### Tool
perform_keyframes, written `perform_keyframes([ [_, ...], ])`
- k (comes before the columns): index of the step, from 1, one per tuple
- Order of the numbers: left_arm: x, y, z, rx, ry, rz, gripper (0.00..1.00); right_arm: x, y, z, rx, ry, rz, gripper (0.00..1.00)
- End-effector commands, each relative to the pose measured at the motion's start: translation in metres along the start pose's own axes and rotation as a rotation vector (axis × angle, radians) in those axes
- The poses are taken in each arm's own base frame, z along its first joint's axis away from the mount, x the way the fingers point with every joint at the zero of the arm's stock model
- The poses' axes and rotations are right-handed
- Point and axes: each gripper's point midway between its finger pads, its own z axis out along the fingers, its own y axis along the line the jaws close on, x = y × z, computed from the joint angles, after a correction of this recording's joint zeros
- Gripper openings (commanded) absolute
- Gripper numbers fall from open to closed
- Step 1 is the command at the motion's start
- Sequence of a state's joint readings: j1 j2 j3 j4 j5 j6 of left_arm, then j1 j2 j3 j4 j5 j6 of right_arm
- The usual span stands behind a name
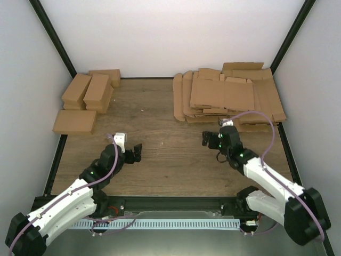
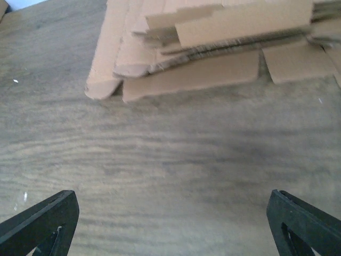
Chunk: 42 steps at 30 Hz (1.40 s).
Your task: Fold the paper box
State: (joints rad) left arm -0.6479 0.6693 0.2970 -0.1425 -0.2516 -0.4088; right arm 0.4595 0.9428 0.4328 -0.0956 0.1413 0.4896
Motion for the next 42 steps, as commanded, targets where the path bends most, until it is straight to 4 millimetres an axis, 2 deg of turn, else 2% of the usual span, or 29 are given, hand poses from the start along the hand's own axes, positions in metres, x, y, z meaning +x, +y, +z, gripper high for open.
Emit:
perform_keyframes([
  [1,-0.005,-0.002,-0.002,0.016,-0.035,-0.011,1.00,-0.052,0.029,0.010,-0.028,-0.022,-0.073,1.00],
  [9,-0.002,-0.001,0.002,0.004,-0.018,-0.019,1.00,-0.112,0.061,0.071,0.004,0.070,-0.249,0.98],
  [10,-0.002,-0.002,0.002,0.008,-0.017,-0.017,1.00,-0.111,0.060,0.084,0.023,0.099,-0.280,0.98],
  [12,-0.002,-0.003,0.002,0.016,-0.019,-0.015,1.00,-0.123,0.063,0.101,0.052,0.118,-0.324,0.96],
  [19,-0.003,-0.005,-0.001,0.036,-0.035,-0.017,1.00,-0.149,0.062,0.159,0.109,0.202,-0.453,0.82],
  [24,-0.002,-0.006,0.000,0.038,-0.032,-0.015,1.00,-0.151,0.054,0.194,0.173,0.237,-0.536,0.77],
  [27,-0.002,-0.005,0.001,0.035,-0.029,-0.013,1.00,-0.155,0.051,0.208,0.205,0.233,-0.531,0.76],
  [30,-0.002,-0.005,0.001,0.033,-0.028,-0.012,1.00,-0.150,0.047,0.224,0.233,0.246,-0.512,0.76],
  [33,-0.003,-0.005,0.001,0.034,-0.030,-0.013,1.00,-0.144,0.049,0.236,0.217,0.268,-0.500,0.79],
  [37,-0.002,-0.005,0.001,0.034,-0.030,-0.013,1.00,-0.136,0.050,0.246,0.210,0.284,-0.501,0.90],
  [42,-0.002,-0.005,0.001,0.035,-0.030,-0.013,1.00,-0.124,0.034,0.253,0.277,0.313,-0.518,0.90],
])
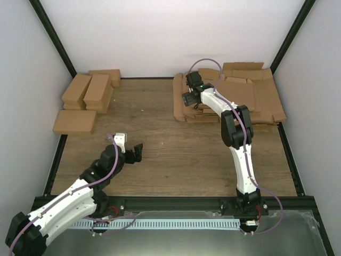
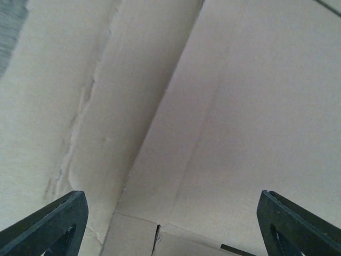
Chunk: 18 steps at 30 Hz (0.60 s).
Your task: Fold the paper box
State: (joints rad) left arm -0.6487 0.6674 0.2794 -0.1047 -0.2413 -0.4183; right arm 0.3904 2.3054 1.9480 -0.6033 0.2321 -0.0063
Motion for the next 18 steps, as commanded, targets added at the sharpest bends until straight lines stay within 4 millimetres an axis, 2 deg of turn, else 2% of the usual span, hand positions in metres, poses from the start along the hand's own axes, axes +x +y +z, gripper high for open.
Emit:
perform_keyframes([
  [1,-0.002,-0.003,0.000,0.015,-0.015,0.002,1.00,0.000,-0.009,0.004,0.066,0.016,-0.005,0.89],
  [8,-0.002,-0.003,0.000,0.014,-0.015,0.003,1.00,0.011,-0.020,0.005,0.128,0.052,-0.019,0.84],
  [18,-0.002,-0.002,0.000,0.012,-0.016,0.001,1.00,-0.001,-0.034,-0.027,0.145,0.002,0.011,0.74],
])
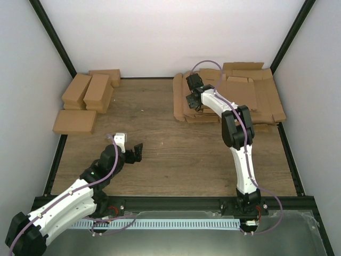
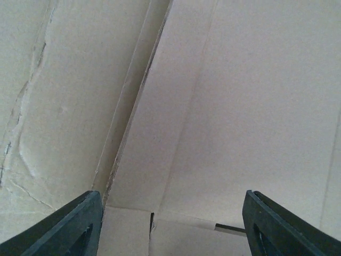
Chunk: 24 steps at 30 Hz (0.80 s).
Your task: Fold the paper box
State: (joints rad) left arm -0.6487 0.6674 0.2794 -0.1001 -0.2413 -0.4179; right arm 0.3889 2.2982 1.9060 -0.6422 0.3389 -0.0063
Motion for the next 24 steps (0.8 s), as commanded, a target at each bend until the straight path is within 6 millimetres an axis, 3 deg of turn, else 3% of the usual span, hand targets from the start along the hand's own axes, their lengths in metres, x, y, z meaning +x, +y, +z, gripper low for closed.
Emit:
perform_keyframes([
  [1,-0.001,-0.002,0.000,0.011,-0.012,0.002,1.00,-0.022,-0.022,-0.032,0.043,-0.067,0.038,0.73],
  [11,-0.001,-0.003,0.000,0.017,-0.011,0.004,1.00,-0.021,-0.034,-0.040,0.074,-0.063,0.042,0.48],
  [17,-0.002,-0.003,-0.001,0.021,-0.015,0.004,1.00,-0.026,0.001,-0.044,-0.102,-0.083,-0.031,0.61],
  [24,-0.001,-0.003,0.000,0.021,-0.011,0.006,1.00,-0.010,0.003,-0.027,-0.051,-0.013,-0.087,0.62],
])
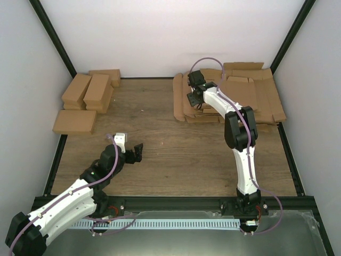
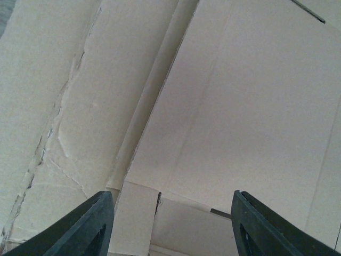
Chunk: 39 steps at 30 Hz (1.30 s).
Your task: Fold the paper box
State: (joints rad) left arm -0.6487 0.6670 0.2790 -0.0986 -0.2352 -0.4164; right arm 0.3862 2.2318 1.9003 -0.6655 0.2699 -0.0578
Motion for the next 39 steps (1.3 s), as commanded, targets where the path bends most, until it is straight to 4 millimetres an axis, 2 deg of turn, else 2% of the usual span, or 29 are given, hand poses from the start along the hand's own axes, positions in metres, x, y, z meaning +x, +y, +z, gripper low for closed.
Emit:
perform_keyframes([
  [1,-0.001,-0.002,0.000,0.015,-0.013,0.003,1.00,0.006,0.001,0.002,0.024,0.037,-0.057,0.62],
  [9,-0.001,-0.002,0.000,0.016,-0.012,0.005,1.00,0.019,0.009,0.002,-0.023,0.091,-0.078,0.63],
  [14,-0.001,-0.003,0.000,0.019,-0.013,0.004,1.00,0.031,-0.006,0.000,0.049,0.144,-0.048,0.59],
  [19,-0.001,-0.003,0.000,0.021,-0.012,0.005,1.00,0.045,-0.009,-0.008,0.045,0.180,-0.060,0.54],
  [24,-0.001,-0.004,0.000,0.025,-0.013,0.006,1.00,0.049,-0.008,-0.022,0.021,0.185,-0.051,0.37],
  [30,-0.001,-0.005,-0.001,0.031,-0.015,0.004,1.00,0.042,-0.010,-0.031,0.018,0.151,-0.058,0.35],
  [32,-0.001,-0.005,-0.001,0.033,-0.014,0.006,1.00,0.037,-0.012,-0.029,0.028,0.141,-0.072,0.24],
  [39,-0.001,-0.005,-0.001,0.034,-0.013,0.006,1.00,0.030,-0.012,-0.028,0.031,0.115,-0.128,0.05],
])
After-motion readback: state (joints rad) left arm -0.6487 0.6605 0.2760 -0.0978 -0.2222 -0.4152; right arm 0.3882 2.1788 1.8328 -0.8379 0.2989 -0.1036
